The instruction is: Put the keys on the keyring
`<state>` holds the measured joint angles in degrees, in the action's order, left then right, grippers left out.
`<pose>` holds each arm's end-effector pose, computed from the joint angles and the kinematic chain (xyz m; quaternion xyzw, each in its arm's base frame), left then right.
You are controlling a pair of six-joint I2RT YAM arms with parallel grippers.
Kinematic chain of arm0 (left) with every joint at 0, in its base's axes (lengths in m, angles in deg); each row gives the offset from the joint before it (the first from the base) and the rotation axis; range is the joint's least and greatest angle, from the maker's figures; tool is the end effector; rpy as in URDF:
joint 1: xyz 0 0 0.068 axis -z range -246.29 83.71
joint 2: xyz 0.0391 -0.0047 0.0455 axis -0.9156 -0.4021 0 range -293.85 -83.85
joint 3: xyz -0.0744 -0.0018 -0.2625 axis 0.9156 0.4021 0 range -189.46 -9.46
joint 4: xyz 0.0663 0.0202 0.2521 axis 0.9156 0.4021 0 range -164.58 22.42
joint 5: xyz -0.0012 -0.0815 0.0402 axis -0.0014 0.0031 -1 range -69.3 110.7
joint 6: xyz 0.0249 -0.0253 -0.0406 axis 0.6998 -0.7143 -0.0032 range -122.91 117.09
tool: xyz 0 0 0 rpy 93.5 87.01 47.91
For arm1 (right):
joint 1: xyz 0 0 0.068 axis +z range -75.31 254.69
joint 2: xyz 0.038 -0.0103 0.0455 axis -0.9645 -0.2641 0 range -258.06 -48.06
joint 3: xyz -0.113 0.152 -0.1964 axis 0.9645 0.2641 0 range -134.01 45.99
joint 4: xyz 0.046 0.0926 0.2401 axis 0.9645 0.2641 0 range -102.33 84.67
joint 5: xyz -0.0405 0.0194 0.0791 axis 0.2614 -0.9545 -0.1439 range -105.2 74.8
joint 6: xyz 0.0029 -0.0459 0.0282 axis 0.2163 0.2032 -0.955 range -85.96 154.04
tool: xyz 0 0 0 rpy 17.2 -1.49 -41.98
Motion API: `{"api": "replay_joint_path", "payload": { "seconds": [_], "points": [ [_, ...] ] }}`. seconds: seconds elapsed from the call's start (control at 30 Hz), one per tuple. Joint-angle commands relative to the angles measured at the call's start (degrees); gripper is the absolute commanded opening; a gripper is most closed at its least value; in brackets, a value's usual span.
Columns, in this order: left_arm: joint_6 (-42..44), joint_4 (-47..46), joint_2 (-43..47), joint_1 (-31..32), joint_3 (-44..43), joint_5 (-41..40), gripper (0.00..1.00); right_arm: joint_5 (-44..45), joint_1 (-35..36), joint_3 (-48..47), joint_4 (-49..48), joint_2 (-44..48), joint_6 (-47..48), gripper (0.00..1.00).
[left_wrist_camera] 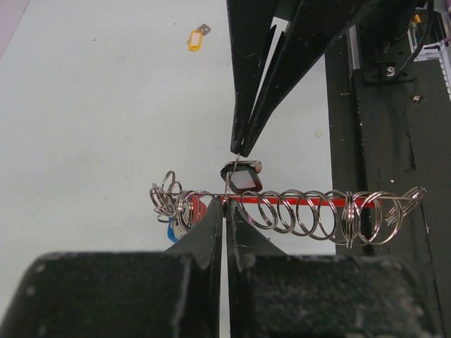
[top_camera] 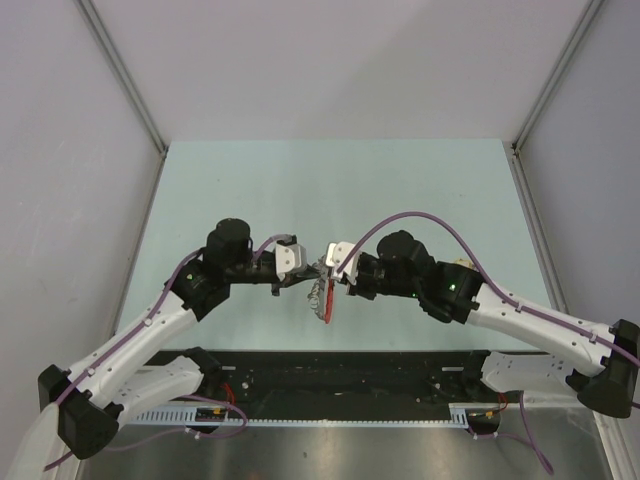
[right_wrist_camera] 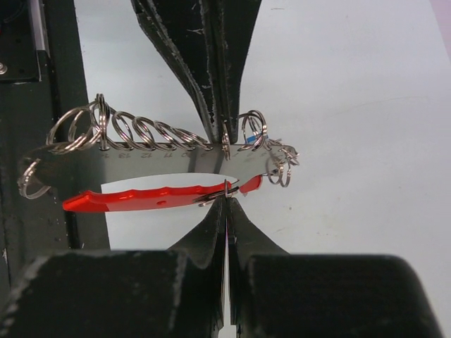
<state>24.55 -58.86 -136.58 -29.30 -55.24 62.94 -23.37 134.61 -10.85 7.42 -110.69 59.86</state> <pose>0.1479 -0.1414 0.3147 0.5830 0.5503 -0.3418 0.4904 0.1194 0.2162 0.3358 -0.6019 0.5925 0.2136 0.4910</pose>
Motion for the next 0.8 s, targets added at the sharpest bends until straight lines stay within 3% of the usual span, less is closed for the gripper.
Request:
{"api": "replay_joint_path", "payload": {
  "seconds": [0.0,0.77],
  "points": [
    [2.68,-0.43,0.96,0.36,-0.19,3.73,0.0,2.54,0.55,-2.84,-2.87,0.58,1.68,0.0],
    [3.56,0.71,-0.27,0.54,-0.89,5.4,0.0,1.31,1.95,-2.75,-3.14,2.16,2.74,0.0]
  ]
}}
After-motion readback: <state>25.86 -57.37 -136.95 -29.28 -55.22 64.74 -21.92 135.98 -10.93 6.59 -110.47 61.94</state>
